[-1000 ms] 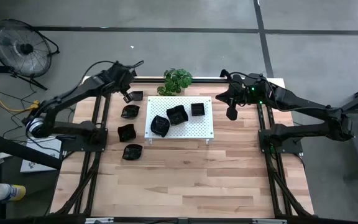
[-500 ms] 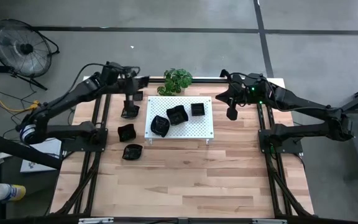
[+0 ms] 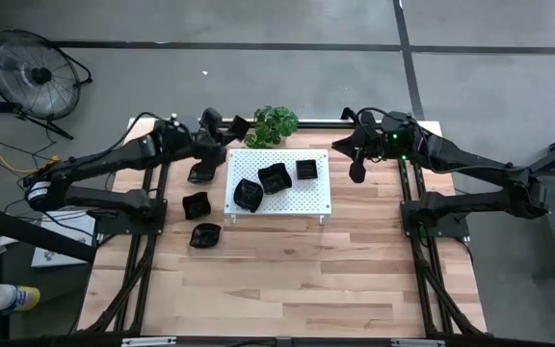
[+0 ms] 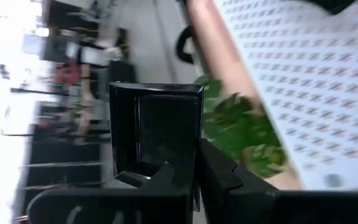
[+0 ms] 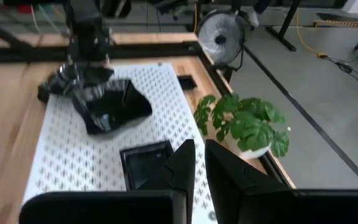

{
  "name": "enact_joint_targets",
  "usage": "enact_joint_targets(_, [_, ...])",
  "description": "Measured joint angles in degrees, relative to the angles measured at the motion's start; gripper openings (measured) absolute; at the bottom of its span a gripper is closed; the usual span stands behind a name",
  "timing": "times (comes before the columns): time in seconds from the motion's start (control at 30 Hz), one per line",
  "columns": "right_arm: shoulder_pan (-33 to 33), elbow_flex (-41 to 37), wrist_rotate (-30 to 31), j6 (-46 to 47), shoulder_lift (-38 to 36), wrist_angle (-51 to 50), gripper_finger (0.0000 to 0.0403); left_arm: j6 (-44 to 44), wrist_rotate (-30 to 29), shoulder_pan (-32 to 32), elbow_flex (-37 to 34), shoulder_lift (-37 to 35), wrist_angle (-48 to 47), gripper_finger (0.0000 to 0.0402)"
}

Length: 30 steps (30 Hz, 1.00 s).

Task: Pick & Place Mini shaped plates
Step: Stack the square plate on top of the square plates on the shelf

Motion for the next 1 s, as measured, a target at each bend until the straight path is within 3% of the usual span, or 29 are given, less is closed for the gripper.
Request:
enact_joint_targets(0.27, [0.77, 0.00, 0.19, -0.63, 2.52, 4.63, 0.0032, 11.59, -23.36, -11.72, 0.02, 2.48, 8.99, 0.0004])
enact_joint_targets(0.37, [2.47, 0.00, 2.66, -3.88, 4.86, 8.71, 0.0032, 14.56, -29.65, -14.32, 0.04, 4.52, 13.35, 0.0004])
enact_joint_targets(0.73, [7.71, 0.00, 16.32, -24.47, 12.65, 26.71, 0.0043, 32.93, -43.67, -16.83, 0.04, 14.58, 30.71, 0.0004])
enact_joint_targets(0.87, [7.98, 0.00, 20.09, -26.46, 16.02, 33.32, 0.0073, 40.30, -48.65, -16.75, 0.04, 18.15, 38.73, 0.0004])
enact_joint_targets(1.0, [7.96, 0.00, 19.58, -27.67, 19.50, 40.72, 0.0118, 46.71, -48.93, -16.68, 0.04, 21.03, 44.75, 0.0004])
